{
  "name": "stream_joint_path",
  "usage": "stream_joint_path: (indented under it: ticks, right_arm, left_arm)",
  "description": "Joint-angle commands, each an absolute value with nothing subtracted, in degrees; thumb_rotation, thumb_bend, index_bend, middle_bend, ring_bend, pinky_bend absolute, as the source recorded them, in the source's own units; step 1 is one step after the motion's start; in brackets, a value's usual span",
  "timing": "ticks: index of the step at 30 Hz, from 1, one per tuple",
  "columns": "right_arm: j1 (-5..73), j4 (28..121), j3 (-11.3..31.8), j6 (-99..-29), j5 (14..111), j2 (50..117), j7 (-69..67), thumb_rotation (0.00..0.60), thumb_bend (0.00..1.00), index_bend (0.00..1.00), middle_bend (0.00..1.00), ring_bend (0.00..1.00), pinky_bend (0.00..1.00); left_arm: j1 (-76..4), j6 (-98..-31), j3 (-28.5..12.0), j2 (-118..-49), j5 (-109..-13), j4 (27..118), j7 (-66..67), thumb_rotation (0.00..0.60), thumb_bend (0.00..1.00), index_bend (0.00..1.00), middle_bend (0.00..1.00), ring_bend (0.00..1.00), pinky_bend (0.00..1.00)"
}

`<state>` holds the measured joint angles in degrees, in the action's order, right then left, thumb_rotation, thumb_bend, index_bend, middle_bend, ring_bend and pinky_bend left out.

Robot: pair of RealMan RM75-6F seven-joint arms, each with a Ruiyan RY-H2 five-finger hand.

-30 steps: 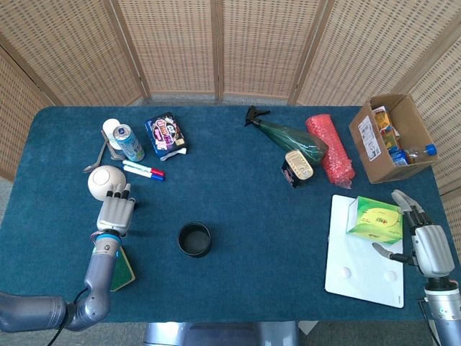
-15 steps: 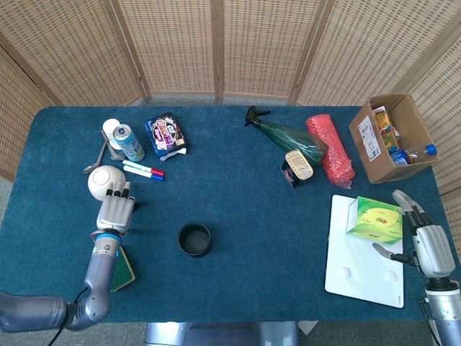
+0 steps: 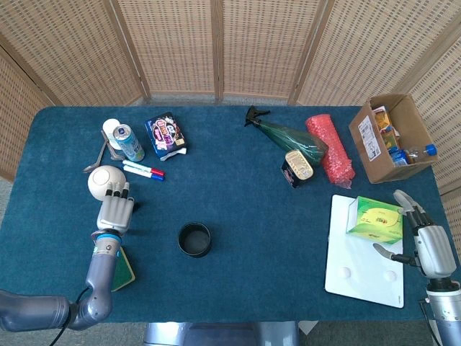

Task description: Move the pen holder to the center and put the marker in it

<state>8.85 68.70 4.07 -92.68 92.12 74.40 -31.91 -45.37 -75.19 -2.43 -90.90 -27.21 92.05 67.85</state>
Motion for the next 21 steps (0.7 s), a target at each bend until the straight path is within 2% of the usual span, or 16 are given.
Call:
stream_joint_path:
  ticks: [1,21]
  right_arm:
    - [8.81,68.68,4.11,-92.72,92.09,74.35,-32.19,0.6,0.0,0.01,0.07,0.16,0.31]
    - [8.7,68.48,4.19,-92.83,92.1,74.28,-32.91,0.6,0.0,0.01,0.07,0.16,0.31]
  left_arm:
    - [-45.72,-75.55,-2.58,-91.9,-26.84,91.4,68.84,0.6,0.05,0.33,0.0,0.0,0.0]
    - [-46.65,-74.31,-3.77,-94.69,-30.08,94.81,67.53,0.6,0.05,0.33,0.0,0.0,0.0]
